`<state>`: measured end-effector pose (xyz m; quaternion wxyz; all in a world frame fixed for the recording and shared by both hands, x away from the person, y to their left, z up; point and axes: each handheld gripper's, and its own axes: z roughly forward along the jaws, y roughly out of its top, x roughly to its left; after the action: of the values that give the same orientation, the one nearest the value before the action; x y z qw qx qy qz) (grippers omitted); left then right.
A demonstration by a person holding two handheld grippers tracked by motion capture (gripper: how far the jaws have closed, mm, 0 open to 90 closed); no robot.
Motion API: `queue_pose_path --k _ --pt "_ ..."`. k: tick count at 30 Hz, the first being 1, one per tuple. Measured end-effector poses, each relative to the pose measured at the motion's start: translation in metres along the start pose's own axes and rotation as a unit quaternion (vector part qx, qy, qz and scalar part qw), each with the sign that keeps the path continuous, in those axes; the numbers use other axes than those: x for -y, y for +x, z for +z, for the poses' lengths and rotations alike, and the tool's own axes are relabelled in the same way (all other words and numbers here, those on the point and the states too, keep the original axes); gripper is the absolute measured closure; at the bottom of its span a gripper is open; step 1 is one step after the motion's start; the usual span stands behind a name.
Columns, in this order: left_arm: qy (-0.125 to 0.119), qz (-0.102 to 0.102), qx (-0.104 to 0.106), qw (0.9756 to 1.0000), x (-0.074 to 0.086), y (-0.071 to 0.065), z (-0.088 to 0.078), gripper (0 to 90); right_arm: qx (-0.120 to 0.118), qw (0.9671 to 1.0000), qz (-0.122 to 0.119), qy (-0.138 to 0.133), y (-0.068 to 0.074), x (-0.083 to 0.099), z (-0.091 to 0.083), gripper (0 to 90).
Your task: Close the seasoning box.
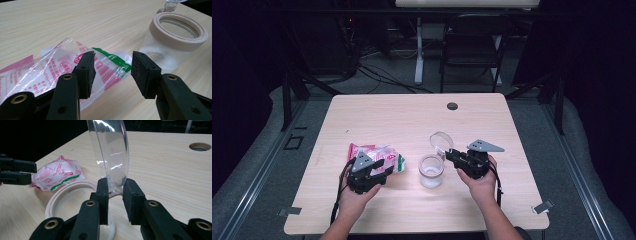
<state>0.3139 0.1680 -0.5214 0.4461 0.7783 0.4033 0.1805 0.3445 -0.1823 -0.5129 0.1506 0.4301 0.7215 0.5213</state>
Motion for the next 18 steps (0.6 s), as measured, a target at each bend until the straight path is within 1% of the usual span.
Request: queue_pose_path --k 1,2,5,7,8,9,10,11,12,13,14,15,16,17,18 --pt "0.002 0.002 -0.001 1.0000 0.000 0.001 -0.001 54.2 0.000 1.0000 0.000 0.000 0.000 0.000 0.000 75.1" --pt "0.000 0.004 -0.008 1.0000 0.002 0.002 -0.001 54.5 -0.002 1.0000 0.005 -0.004 -0.001 -0.001 0.002 75.1" --pt "0.000 0.004 -0.009 0.9999 0.003 0.003 -0.002 54.7 -0.002 0.9999 0.009 -0.007 -0.002 -0.001 0.004 75.0" --pt "0.000 0.006 -0.008 1.0000 0.003 0.003 -0.002 54.8 -0.005 0.9999 0.010 -0.006 -0.003 -0.001 0.004 74.8" --pt "0.003 0.008 0.000 1.0000 0.003 0.003 -0.002 54.9 -0.005 0.9999 0.010 -0.003 -0.004 -0.001 0.004 74.6" --pt "0.003 0.008 0.000 1.0000 0.003 0.003 -0.002 54.8 -0.005 0.9999 0.010 -0.003 -0.004 -0.001 0.004 74.6" --pt "0.006 0.017 0.000 0.9998 0.003 0.001 -0.002 54.0 -0.002 0.9999 0.010 -0.002 -0.004 -0.001 0.002 73.6" --pt "0.006 0.017 0.000 0.9998 0.003 0.001 -0.002 53.1 -0.002 0.9999 0.010 -0.002 -0.004 -0.001 0.002 73.6" --pt "0.008 0.028 -0.001 0.9996 0.002 -0.002 -0.001 52.1 -0.002 0.9999 0.010 -0.004 -0.005 0.001 0.001 71.3" --pt "0.008 0.028 -0.001 0.9996 0.002 -0.002 -0.001 51.3 -0.002 0.9999 0.010 -0.004 -0.005 0.001 0.001 71.3" --pt "0.008 0.044 -0.006 0.9990 0.001 -0.005 -0.001 51.3 -0.001 0.9999 0.012 -0.006 -0.005 0.001 0.000 70.7" --pt "0.010 0.052 -0.007 0.9986 0.001 -0.006 0.000 49.1 -0.002 0.9999 0.013 -0.004 -0.006 0.003 -0.002 69.5" --pt "0.011 0.054 -0.009 0.9985 0.001 -0.008 0.001 48.4 -0.001 0.9999 0.013 -0.004 -0.006 0.003 -0.002 68.7" --pt "0.014 0.060 -0.012 0.9980 0.001 -0.010 0.002 47.8 0.000 0.9999 0.011 -0.002 -0.007 0.003 -0.003 67.7" --pt "0.020 0.067 -0.013 0.9975 0.001 -0.011 0.004 47.0 0.001 0.9999 0.015 -0.005 -0.006 0.003 -0.003 66.7"
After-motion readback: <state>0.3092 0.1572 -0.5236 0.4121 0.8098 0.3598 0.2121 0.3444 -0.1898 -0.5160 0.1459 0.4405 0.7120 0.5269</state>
